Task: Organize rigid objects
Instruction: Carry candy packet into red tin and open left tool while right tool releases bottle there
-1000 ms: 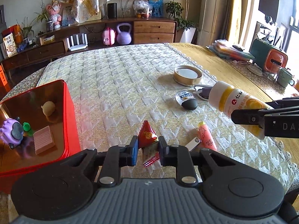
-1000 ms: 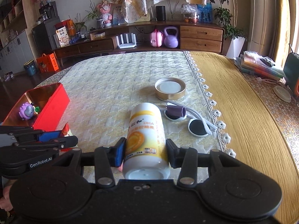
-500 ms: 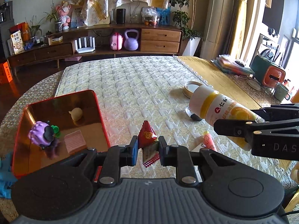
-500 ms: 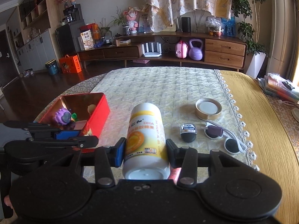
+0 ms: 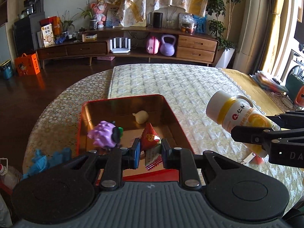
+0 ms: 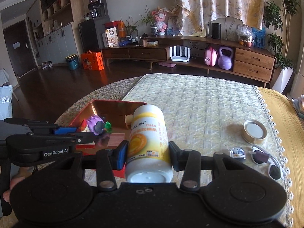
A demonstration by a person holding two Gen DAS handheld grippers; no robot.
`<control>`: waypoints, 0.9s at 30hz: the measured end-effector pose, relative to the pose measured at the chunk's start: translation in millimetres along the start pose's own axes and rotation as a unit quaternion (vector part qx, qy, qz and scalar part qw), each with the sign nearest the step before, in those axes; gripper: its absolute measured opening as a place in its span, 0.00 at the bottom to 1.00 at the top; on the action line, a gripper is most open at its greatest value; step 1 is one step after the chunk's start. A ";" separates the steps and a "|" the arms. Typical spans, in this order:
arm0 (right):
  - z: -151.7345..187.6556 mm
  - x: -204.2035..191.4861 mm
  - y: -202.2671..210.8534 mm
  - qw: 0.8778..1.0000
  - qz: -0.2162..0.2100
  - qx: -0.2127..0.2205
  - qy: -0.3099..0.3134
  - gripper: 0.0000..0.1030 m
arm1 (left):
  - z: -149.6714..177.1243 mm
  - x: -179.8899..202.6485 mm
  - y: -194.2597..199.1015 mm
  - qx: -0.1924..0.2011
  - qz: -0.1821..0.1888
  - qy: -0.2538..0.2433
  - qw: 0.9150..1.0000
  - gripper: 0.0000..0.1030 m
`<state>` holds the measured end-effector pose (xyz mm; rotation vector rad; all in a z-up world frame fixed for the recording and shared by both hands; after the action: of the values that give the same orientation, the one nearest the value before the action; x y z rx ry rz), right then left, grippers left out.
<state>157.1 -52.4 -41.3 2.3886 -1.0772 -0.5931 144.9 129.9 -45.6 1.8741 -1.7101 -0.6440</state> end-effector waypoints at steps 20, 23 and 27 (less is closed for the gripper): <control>-14.4 -54.4 -113.7 0.994 0.007 -0.059 0.097 0.43 | 6.9 -55.1 -62.9 -0.069 -0.032 0.009 0.997 0.21; -10.6 -56.1 -122.8 0.992 0.006 -0.069 0.102 0.43 | 5.8 -56.0 -71.0 -0.075 -0.033 0.010 0.997 0.21; -5.8 -54.6 -130.0 0.992 0.008 -0.075 0.103 0.43 | 3.9 -58.3 -81.0 -0.081 -0.035 0.012 0.996 0.21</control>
<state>202.8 68.2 -98.5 2.2505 -0.9283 -0.3962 197.8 193.4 -101.7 1.8261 -1.5343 -0.7611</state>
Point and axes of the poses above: each gripper's, at about its wrist camera, not at the fingertips, and y roughly against the way its jaws point, x to its right, z to its underside, the point moved 6 cm from there along -y, roughly the way its jaws point, and after that the axes turned 5 degrees about -z, right-handed, at the moved point
